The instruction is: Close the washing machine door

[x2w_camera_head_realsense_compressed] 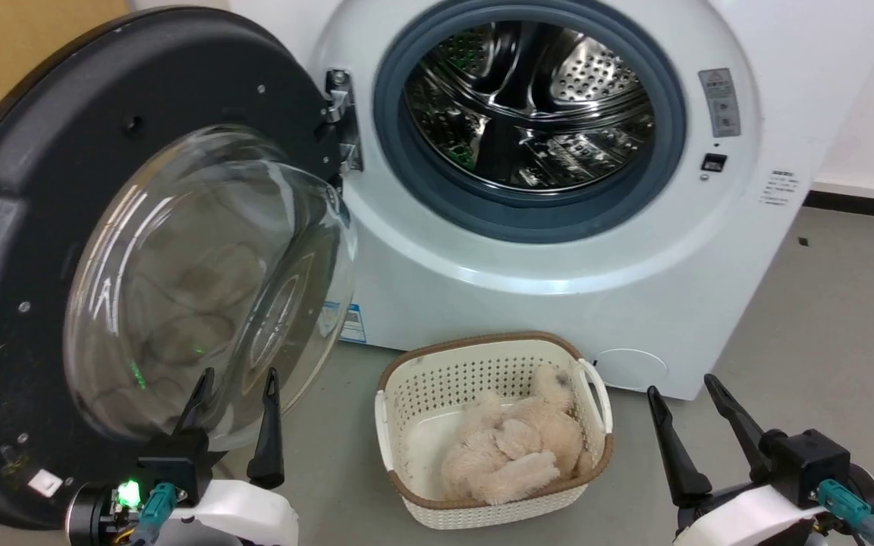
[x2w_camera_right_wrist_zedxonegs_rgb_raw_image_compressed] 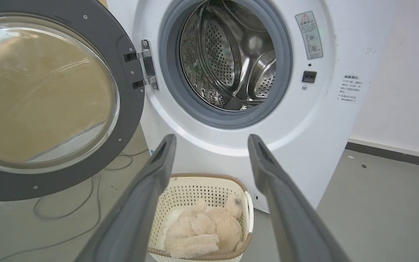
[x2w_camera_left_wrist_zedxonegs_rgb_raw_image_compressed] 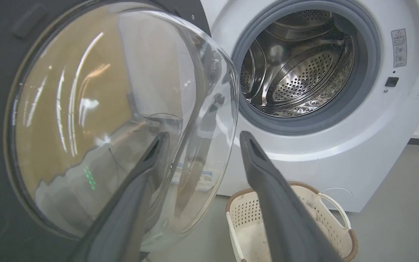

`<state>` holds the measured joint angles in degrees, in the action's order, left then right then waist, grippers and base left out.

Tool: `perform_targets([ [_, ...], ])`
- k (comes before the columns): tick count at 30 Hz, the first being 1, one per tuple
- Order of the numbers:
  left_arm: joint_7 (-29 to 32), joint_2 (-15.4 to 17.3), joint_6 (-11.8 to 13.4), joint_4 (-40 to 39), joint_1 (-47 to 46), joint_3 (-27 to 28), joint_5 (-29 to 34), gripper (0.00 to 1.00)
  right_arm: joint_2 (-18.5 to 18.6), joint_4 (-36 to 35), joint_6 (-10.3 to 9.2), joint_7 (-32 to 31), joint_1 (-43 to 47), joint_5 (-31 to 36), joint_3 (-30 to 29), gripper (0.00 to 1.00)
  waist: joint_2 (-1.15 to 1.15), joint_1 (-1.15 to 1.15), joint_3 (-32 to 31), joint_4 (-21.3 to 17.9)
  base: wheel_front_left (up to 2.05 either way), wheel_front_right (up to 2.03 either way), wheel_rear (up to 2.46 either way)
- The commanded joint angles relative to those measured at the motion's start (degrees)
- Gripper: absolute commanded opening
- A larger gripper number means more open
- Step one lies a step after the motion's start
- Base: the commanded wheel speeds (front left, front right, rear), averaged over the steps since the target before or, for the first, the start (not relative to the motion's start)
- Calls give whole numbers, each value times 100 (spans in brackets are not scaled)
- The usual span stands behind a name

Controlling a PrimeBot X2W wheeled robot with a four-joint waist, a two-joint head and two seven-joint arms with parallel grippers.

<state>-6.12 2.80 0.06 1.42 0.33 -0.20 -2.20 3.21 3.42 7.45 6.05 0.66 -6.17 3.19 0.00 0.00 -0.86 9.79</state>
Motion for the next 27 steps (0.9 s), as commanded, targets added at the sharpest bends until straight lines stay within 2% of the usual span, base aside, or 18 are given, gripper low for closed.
perform_targets([
  [1, -49, 4, 24, 15, 75, 19, -19, 100, 27, 33, 2, 57, 33, -86, 27, 100, 0, 0, -1, 64, 0, 0, 0],
  [27, -348, 5, 96, -66, 180, 147, -109, 100, 103, 285, 2, 356, -115, -470, 462, 100, 0, 0, 31, 907, 0, 0, 0],
])
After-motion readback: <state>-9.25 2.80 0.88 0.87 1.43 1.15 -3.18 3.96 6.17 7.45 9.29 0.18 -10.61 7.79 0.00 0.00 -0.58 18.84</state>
